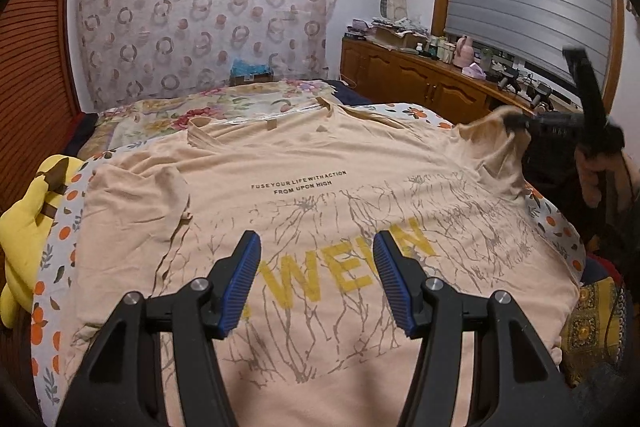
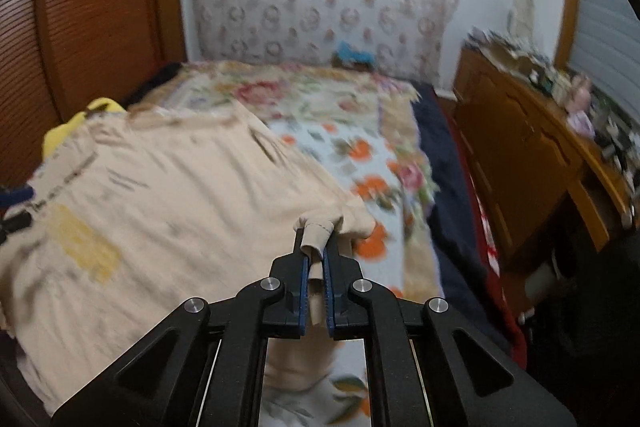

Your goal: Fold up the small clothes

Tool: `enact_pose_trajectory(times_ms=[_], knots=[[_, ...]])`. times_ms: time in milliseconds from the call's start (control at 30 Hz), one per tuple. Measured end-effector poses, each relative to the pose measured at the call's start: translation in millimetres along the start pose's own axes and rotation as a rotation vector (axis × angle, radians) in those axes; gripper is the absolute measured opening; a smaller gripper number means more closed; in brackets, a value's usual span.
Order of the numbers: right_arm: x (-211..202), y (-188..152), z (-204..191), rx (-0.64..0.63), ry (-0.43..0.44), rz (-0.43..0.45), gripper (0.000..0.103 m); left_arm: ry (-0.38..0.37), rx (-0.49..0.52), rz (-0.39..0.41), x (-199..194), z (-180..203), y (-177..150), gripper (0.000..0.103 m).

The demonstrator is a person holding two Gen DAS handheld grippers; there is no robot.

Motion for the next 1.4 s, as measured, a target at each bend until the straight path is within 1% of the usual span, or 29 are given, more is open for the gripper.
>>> enact_pose_trajectory(times_ms=[100,167,233,267,300,333,400,500,633,733,867,1000,1033,1067,1100,1133,1167,1267,1333,1400], knots=[[-0.5,22.5,-26.4,-0.027,0.065,0.023,0.004,0.006,-0.006,0.001,-1.4,-3.3,-0.7,0.058],[3.9,38.2,-54.9,-0.042,0.143,0.030,0.004,0.008,-0.016,0.002,-2.4,-6.7,-0.8,0.058],[10.6,46.3,-77.1,-0.048,0.199,0.022,0.004,0.009,-0.023,0.003,-2.5,-9.1,-1.3,0.058],[15.6,50.2,-92.4,-0.062,0.223,0.019,0.007,0.011,-0.025,0.003,-2.5,-9.9,-1.0,0.058],[18.7,49.9,-99.5,-0.073,0.230,0.015,0.020,0.012,-0.028,0.003,-2.8,-10.4,-0.8,0.058],[22.8,50.5,-108.9,-0.096,0.231,0.007,0.032,0.011,-0.031,0.003,-3.3,-11.1,-1.0,0.058],[25.7,48.1,-111.4,-0.108,0.220,0.005,0.033,0.012,-0.030,0.003,-3.9,-11.4,-0.9,0.058],[28.0,35.4,-100.4,-0.099,0.191,-0.018,0.034,0.013,-0.031,0.007,-5.4,-13.2,-1.7,0.058],[32.6,2.9,-68.2,-0.062,0.123,-0.091,0.035,0.012,-0.035,0.005,-5.4,-13.4,-2.1,0.058],[33.9,-23.9,-54.9,-0.013,0.111,-0.143,0.035,0.005,-0.036,0.005,-5.7,-12.2,-3.1,0.058],[35.4,-54.7,-58.9,0.019,0.132,-0.201,0.035,0.001,-0.025,-0.008,-1.8,-6.8,-5.1,0.058],[35.8,-67.5,-68.1,0.042,0.175,-0.217,0.035,-0.006,-0.029,-0.019,1.5,-4.5,-6.2,0.058],[36.2,-67.2,-70.7,0.038,0.175,-0.214,0.032,-0.005,-0.031,-0.021,2.3,-4.4,-6.7,0.058],[35.9,-65.9,-73.4,0.033,0.175,-0.204,0.026,-0.005,-0.032,-0.022,2.4,-4.4,-6.9,0.058],[35.1,-64.1,-76.2,0.025,0.180,-0.194,0.015,-0.005,-0.033,-0.022,2.4,-4.3,-7.2,0.058],[32.7,-61.5,-80.8,0.010,0.189,-0.176,0.011,-0.005,-0.034,-0.023,2.7,-4.4,-7.5,0.058],[28.7,-58.8,-87.2,-0.010,0.205,-0.155,0.009,-0.004,-0.034,-0.023,2.9,-4.6,-7.7,0.058],[20.0,-58.0,-103.2,-0.057,0.223,-0.136,0.008,-0.001,-0.036,-0.023,2.3,-4.9,-8.7,0.058],[15.1,-61.7,-113.1,-0.084,0.252,-0.144,0.008,-0.001,-0.039,-0.022,1.6,-5.5,-8.7,0.058],[14.9,-65.4,-119.2,-0.104,0.261,-0.159,0.008,-0.001,-0.039,-0.021,1.8,-6.1,-8.3,0.058]])
Point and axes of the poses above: each gripper's, at about its wrist camera, not at the fingertips, and x roughly the way its jaws point, z to its right, y to its top, the point moved 4 cm from there along x, roughly the way its jaws point, and after that the axes turned 4 degrees about z, right-handed, at the moved point
